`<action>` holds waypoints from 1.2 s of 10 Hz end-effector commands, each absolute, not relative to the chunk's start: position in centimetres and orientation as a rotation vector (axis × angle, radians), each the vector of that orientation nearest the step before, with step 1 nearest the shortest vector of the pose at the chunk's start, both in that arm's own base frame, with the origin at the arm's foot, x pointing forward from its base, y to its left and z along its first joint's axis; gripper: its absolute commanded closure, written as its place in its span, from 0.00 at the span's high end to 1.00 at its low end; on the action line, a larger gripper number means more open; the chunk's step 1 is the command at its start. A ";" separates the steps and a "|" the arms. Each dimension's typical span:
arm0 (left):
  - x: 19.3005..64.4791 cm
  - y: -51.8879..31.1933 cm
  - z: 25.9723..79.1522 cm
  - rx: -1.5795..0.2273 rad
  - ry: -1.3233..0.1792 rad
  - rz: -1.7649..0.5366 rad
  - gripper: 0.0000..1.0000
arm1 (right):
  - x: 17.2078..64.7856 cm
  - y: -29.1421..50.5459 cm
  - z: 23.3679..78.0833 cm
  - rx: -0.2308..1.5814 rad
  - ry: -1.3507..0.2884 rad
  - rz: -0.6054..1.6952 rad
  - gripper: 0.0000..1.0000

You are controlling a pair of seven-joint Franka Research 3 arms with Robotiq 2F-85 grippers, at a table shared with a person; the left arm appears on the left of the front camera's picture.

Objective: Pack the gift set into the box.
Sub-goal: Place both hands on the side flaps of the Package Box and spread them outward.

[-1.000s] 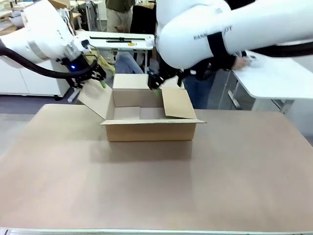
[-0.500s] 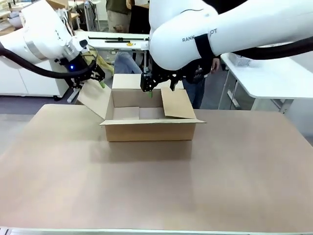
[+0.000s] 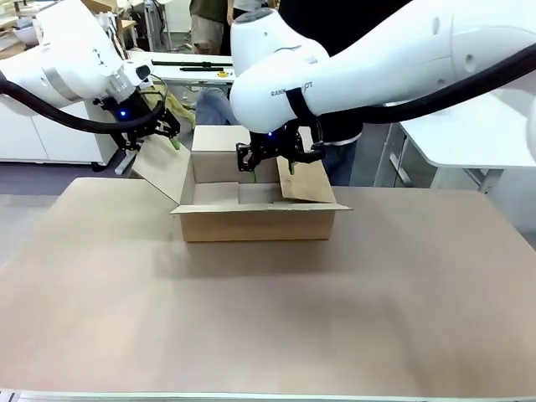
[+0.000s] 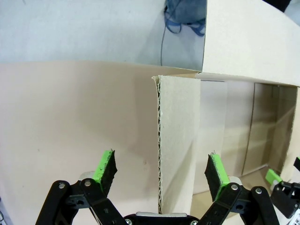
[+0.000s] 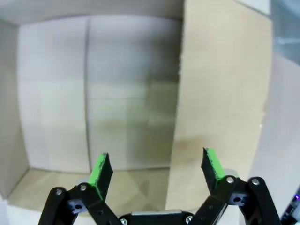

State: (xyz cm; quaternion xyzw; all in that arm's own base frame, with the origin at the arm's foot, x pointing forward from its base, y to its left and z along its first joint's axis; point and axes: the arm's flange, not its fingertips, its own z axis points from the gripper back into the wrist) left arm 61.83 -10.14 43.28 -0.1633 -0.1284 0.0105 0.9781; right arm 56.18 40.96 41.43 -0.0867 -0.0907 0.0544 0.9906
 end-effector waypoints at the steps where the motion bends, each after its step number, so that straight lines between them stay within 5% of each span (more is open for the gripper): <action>1: 61.8 -10.2 43.3 -0.316 -0.257 0.034 1.00 | 56.6 41.6 41.6 -0.298 -0.210 0.017 1.00; 12: 61.8 -10.2 43.3 -0.316 -0.257 0.034 1.00 | 56.2 38.2 41.7 -0.486 -0.301 -0.102 1.00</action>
